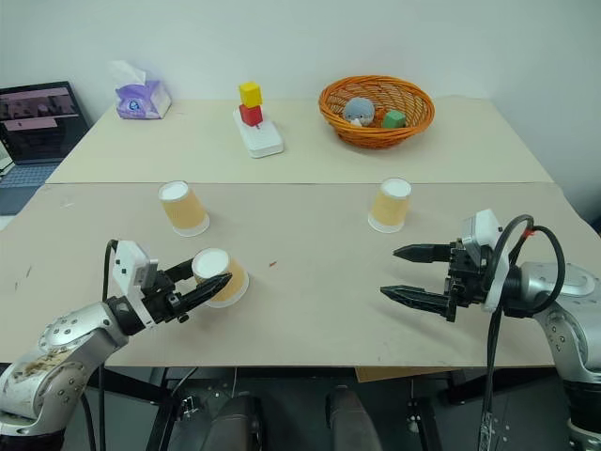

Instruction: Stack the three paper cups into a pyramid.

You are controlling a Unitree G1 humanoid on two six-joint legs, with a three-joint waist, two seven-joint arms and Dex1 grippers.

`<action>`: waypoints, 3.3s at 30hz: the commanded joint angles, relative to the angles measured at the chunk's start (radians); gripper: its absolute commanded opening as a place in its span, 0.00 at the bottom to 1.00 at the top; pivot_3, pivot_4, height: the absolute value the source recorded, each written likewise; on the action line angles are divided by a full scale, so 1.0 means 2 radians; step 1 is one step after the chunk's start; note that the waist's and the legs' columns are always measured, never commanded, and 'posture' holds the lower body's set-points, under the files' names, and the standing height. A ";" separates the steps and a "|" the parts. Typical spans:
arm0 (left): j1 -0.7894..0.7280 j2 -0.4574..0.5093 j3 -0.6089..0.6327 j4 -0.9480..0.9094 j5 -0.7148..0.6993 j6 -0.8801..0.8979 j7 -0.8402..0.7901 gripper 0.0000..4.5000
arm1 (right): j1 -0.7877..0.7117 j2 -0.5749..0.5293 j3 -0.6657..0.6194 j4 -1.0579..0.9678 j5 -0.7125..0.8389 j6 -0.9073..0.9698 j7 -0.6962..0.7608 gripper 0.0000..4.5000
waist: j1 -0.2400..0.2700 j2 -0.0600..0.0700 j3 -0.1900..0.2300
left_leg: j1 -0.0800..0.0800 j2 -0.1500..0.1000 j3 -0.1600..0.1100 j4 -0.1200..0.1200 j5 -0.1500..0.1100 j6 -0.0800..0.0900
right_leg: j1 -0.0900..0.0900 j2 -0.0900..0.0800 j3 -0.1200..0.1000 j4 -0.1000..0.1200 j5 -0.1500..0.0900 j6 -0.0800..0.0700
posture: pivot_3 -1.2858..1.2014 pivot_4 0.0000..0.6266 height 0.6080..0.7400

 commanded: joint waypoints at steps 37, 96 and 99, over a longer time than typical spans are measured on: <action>-0.309 -0.092 -0.173 0.283 0.076 -0.056 -0.226 0.58 | 0.054 -0.012 -0.074 -0.103 0.061 0.022 -0.029 1.00 | 0.000 0.000 0.001 | 0.000 -0.001 -0.001 0.000 0.000 0.001 | 0.001 0.000 -0.001 0.000 0.000 0.000 | 0.52 0.24 0.33; -0.129 -0.129 0.023 -0.011 0.056 0.059 0.171 0.99 | -0.061 0.049 -0.001 -0.097 0.022 -0.015 -0.108 1.00 | 0.004 0.001 0.005 | 0.002 -0.002 -0.009 0.000 0.000 0.001 | 0.008 -0.001 -0.006 -0.004 0.000 0.000 | 0.52 0.24 0.33; -0.122 -0.128 0.027 -0.002 0.064 0.049 0.181 0.99 | -0.043 0.051 -0.011 -0.105 0.028 -0.013 -0.110 1.00 | 0.010 0.001 0.005 | 0.001 -0.002 -0.009 0.000 0.000 0.001 | 0.007 -0.002 -0.007 -0.004 0.000 0.000 | 0.52 0.24 0.33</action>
